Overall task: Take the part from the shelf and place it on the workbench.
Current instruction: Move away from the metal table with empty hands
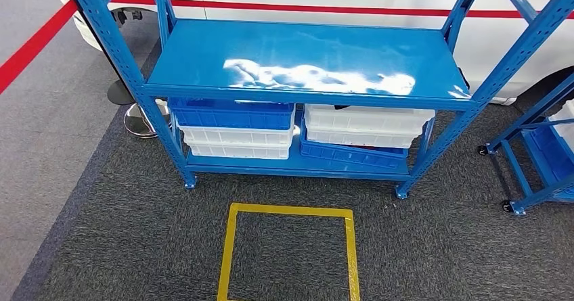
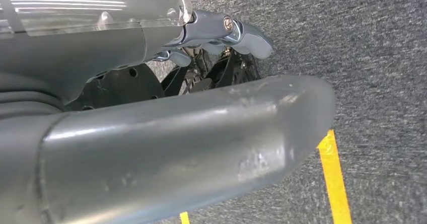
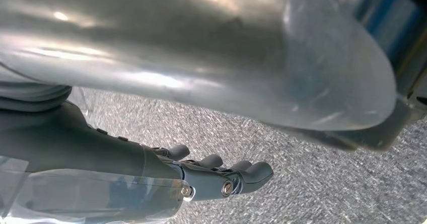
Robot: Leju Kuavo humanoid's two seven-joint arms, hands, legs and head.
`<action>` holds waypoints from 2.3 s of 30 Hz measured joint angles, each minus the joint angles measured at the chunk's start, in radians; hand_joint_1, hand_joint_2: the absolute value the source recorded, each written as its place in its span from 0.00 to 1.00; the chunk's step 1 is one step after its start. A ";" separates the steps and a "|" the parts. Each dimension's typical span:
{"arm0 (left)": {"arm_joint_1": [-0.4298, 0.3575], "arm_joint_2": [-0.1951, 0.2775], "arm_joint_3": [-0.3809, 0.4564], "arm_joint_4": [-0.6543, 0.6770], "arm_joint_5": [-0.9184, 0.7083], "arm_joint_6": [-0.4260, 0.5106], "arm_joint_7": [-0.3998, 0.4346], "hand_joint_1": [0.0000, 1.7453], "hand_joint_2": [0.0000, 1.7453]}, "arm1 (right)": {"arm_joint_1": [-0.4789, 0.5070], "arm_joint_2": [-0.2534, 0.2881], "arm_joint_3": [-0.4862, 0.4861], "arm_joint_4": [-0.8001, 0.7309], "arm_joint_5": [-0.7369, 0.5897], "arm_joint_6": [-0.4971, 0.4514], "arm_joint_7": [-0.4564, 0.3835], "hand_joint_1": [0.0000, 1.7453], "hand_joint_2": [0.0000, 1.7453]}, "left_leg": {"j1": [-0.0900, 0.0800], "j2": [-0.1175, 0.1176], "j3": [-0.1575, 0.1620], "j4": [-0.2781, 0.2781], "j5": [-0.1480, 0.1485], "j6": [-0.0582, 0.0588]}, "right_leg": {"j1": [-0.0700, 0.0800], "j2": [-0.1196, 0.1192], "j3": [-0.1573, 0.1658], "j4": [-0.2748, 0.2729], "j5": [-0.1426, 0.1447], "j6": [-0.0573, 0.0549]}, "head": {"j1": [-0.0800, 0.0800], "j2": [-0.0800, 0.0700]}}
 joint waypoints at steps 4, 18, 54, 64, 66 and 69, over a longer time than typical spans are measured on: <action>0.000 0.002 0.000 0.000 0.008 0.002 0.002 0.00 0.00 | 0.000 0.000 0.009 0.000 0.004 0.007 -0.002 0.00 0.00 | -0.004 0.000 0.000 0.002 -0.002 0.005 | -0.004 0.000 0.001 -0.005 0.002 0.014 | -0.001 0.000; 0.000 0.005 0.000 0.000 0.042 0.006 -0.002 0.00 0.00 | -0.002 -0.005 0.011 -0.001 0.012 0.011 -0.006 0.00 0.00 | 0.016 -0.004 0.057 -0.028 -0.030 -0.012 | -0.025 0.007 -0.035 0.021 0.028 0.045 | 0.015 0.000; 0.004 0.006 -0.006 0.000 0.056 0.067 0.029 0.00 1.00 | -0.012 -0.002 0.011 -0.002 0.021 -0.007 0.036 0.00 1.00 | 0.004 0.002 0.080 -0.013 -0.063 0.021 | -0.011 0.005 -0.074 0.039 0.036 0.010 | 0.018 0.000; 0.002 0.006 -0.026 0.000 0.051 0.094 0.052 0.00 1.00 | -0.023 -0.003 0.010 -0.007 0.013 -0.007 0.035 0.00 1.00 | 0.007 0.002 0.093 -0.027 -0.067 -0.004 | -0.004 0.005 -0.066 0.039 0.025 -0.004 | 0.016 0.000; 0.003 0.006 -0.028 0.000 0.054 0.094 0.057 0.00 1.00 | -0.025 -0.003 0.008 -0.009 0.005 -0.007 0.030 0.00 1.00 | 0.008 0.002 0.094 -0.028 -0.067 -0.014 | -0.003 0.005 -0.065 0.039 0.025 -0.004 | 0.016 0.000; 0.003 0.006 -0.028 0.000 0.056 0.094 0.061 0.00 1.00 | -0.027 -0.004 0.003 -0.010 -0.004 -0.008 0.027 0.00 1.00 | 0.008 0.002 0.096 -0.028 -0.067 -0.018 | -0.003 0.006 -0.062 0.037 0.026 -0.003 | 0.017 0.000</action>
